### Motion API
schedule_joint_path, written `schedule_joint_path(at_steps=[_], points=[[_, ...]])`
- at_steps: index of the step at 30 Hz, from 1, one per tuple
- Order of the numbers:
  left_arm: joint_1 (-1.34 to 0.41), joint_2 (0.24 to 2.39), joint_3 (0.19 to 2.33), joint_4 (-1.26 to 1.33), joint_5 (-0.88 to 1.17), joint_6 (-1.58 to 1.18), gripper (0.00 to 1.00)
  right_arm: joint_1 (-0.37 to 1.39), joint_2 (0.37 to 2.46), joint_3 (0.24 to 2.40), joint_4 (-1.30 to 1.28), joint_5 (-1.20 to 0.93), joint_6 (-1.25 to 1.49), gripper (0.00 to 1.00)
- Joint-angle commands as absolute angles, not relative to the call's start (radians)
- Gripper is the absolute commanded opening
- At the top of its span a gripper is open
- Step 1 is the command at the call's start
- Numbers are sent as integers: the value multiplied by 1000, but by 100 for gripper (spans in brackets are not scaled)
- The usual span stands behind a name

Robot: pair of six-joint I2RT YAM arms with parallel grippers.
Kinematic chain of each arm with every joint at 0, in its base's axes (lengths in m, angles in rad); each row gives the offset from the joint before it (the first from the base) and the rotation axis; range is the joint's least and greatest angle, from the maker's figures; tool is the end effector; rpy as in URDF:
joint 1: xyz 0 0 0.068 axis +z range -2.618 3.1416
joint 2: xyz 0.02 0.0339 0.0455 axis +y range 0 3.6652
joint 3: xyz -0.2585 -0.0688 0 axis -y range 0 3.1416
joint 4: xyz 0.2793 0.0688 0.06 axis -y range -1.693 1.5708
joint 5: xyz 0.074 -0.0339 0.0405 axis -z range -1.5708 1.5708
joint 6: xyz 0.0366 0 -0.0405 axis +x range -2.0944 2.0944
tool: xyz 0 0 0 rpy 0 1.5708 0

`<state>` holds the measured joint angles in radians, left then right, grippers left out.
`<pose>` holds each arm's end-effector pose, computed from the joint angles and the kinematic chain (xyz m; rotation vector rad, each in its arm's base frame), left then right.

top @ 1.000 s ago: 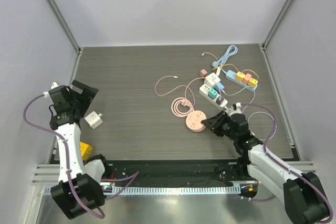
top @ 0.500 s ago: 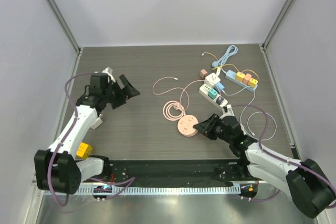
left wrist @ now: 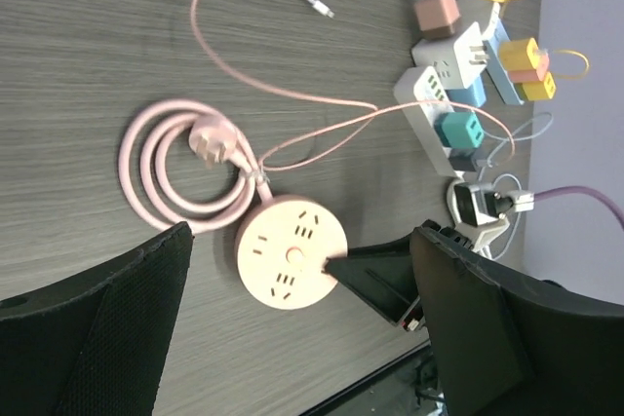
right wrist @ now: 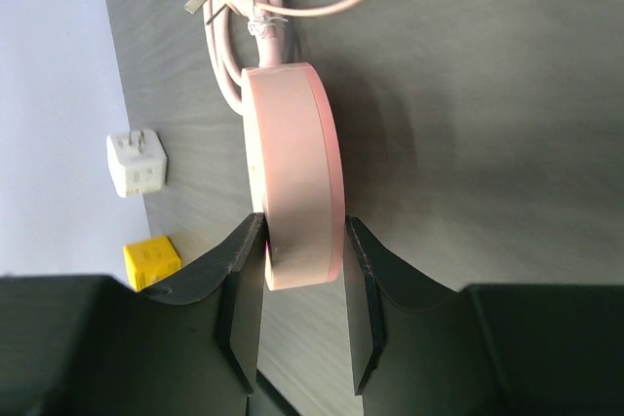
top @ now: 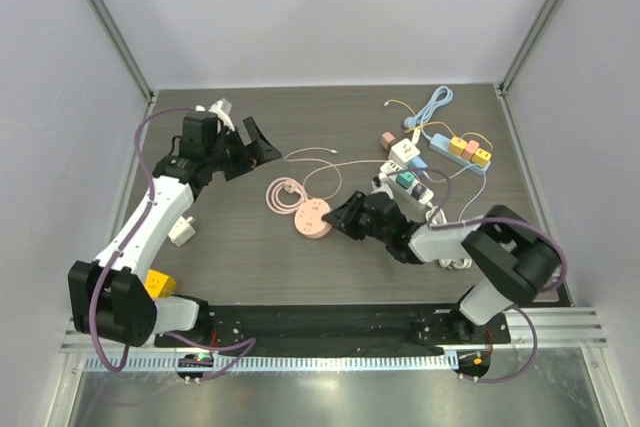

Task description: Pull the plug off the socket

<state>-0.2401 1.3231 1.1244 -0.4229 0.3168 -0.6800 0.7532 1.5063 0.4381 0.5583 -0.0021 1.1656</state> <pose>0.3185 -0.0897 0.3045 -0.3154 2.2698 -0.8479 0.2093 0.1964 0.1016 0.4698 2.2531 1.1068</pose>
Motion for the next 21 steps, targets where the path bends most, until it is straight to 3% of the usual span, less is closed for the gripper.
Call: schedule_joint_path(at_steps=[1, 12, 21], points=[[-196, 1237, 1068, -411, 271, -640, 93, 772, 1610, 573, 549, 87, 1121, 1], [-118, 1164, 963, -321, 279, -702, 93, 795, 1919, 983, 534, 135, 1132, 1], [-71, 1128, 940, -291, 278, -713, 93, 864, 2127, 1241, 615, 300, 1177, 1]])
